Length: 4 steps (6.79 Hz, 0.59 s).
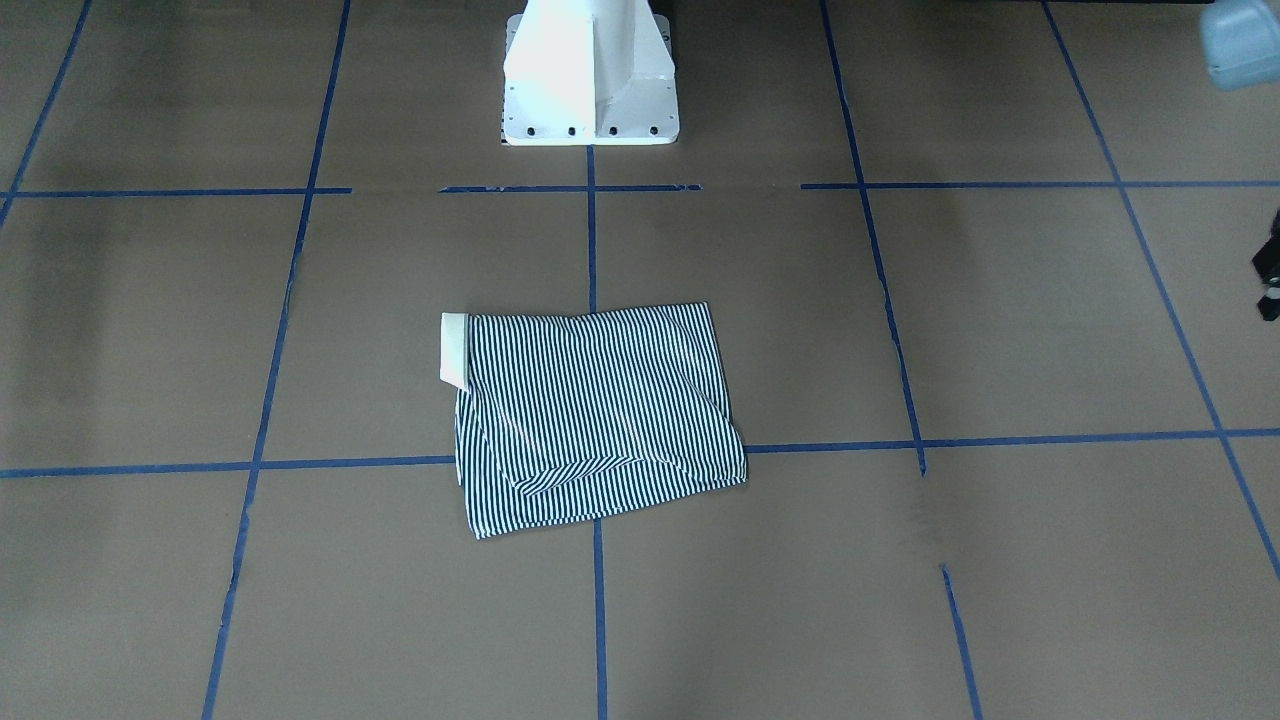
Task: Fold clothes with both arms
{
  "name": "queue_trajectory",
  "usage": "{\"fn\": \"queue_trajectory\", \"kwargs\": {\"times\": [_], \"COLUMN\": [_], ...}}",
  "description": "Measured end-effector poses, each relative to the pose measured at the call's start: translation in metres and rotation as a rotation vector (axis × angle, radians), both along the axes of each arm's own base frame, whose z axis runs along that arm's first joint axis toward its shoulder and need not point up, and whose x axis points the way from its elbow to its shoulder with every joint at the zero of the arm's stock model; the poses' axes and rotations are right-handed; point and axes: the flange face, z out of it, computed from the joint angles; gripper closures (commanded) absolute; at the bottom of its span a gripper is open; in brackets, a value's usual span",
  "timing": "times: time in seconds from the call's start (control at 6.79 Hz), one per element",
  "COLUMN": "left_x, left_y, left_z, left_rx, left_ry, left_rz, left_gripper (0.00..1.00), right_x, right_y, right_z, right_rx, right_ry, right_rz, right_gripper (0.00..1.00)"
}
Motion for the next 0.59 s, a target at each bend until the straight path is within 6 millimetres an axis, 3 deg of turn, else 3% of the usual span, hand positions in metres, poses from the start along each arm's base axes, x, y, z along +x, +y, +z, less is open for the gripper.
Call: {"fn": "queue_trajectory", "kwargs": {"times": [0.15,0.29,0.44,0.59], "left_x": [-0.029,-0.039,-0.042,-0.043], "left_y": [0.026,0.047,0.056,0.058], "left_z": [0.036,0.067,0.101,0.130], "left_rx": [0.031,0.005,-0.055,-0.085], "left_ry": [-0.032,-0.029,-0.010,0.005], "left_rz": [0.090,0.119,0.093,0.057], "left_gripper": [0.00,0.00,0.00,0.00], "right_x": [0.037,0.053,0.056,0.057], "right_y": [0.052,0.096,0.128,0.141], "right_z": [0.038,0.054,0.056,0.055], "right_rx": [-0.025,-0.043,-0.049,-0.052], "right_ry": [-0.028,-0.035,-0.027,-0.020], "right_rz": [0.025,0.050,0.065,0.070], "right_gripper": [0.00,0.00,0.00,0.00]}}
